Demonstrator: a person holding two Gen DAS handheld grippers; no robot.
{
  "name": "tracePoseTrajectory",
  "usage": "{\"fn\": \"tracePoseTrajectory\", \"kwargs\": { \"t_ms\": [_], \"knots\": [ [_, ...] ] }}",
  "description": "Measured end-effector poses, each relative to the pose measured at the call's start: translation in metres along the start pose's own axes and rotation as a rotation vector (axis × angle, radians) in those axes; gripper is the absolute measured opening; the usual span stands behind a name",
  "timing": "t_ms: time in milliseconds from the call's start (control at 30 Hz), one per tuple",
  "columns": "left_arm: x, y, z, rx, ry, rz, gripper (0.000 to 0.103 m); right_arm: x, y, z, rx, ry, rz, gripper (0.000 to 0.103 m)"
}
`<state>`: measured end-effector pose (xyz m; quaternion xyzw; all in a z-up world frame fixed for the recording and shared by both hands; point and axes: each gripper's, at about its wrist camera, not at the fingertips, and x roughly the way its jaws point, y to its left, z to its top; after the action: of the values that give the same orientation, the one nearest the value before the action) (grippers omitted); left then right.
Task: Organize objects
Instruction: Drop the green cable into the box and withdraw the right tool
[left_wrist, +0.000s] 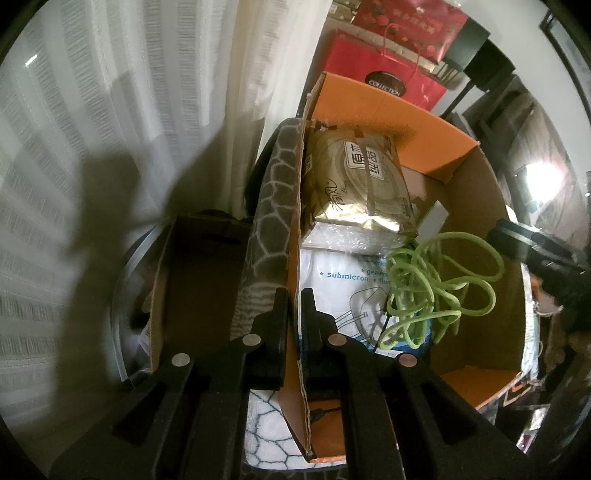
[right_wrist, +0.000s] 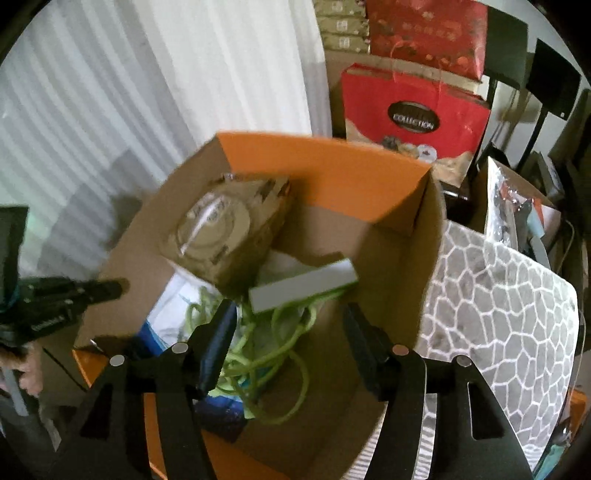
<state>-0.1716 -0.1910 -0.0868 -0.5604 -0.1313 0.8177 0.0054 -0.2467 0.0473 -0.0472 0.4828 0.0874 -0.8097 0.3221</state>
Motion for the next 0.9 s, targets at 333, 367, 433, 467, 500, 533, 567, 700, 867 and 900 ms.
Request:
{"fn": "tracePoseTrajectory", "kwargs": {
  "t_ms": [333,367,433,467,500,533,567,700,867,900],
  "knots": [
    [0.000,0.000,0.000,0.001,-0.001,0.001,0.005,-0.050,-0.011,0.005,-0.011,-0.082,-0.016,0.077],
    [0.000,0.000,0.000,0.000,-0.001,0.000,0.005,-0.054,-0.014,0.005,-0.006,-0.086,-0.018,0.080],
    [0.000,0.000,0.000,-0.002,-0.001,-0.001,0.005,-0.059,-0.020,0.005,0.006,-0.093,-0.027,0.084],
    [0.000,0.000,0.000,-0.002,-0.001,0.000,0.005,-0.060,-0.023,0.004,0.014,-0.094,-0.030,0.087],
    [0.000,0.000,0.000,0.000,-0.002,0.001,0.005,-0.062,-0.027,0.003,0.026,-0.094,-0.033,0.089],
    [0.000,0.000,0.000,0.001,-0.003,0.001,0.005,-0.064,-0.032,0.003,0.036,-0.094,-0.033,0.091],
    [0.000,0.000,0.000,-0.001,-0.001,-0.001,0.005,-0.065,-0.037,0.002,0.048,-0.095,-0.035,0.092],
    [0.000,0.000,0.002,-0.006,0.000,-0.008,0.005,-0.068,-0.055,-0.002,0.083,-0.099,-0.057,0.092],
    [0.000,0.001,0.002,-0.005,-0.001,-0.007,0.005,-0.061,-0.080,-0.008,0.126,-0.102,-0.098,0.092],
    [0.000,0.001,0.002,-0.004,-0.001,-0.007,0.005,-0.058,-0.087,-0.009,0.142,-0.099,-0.098,0.092]
  ]
}}
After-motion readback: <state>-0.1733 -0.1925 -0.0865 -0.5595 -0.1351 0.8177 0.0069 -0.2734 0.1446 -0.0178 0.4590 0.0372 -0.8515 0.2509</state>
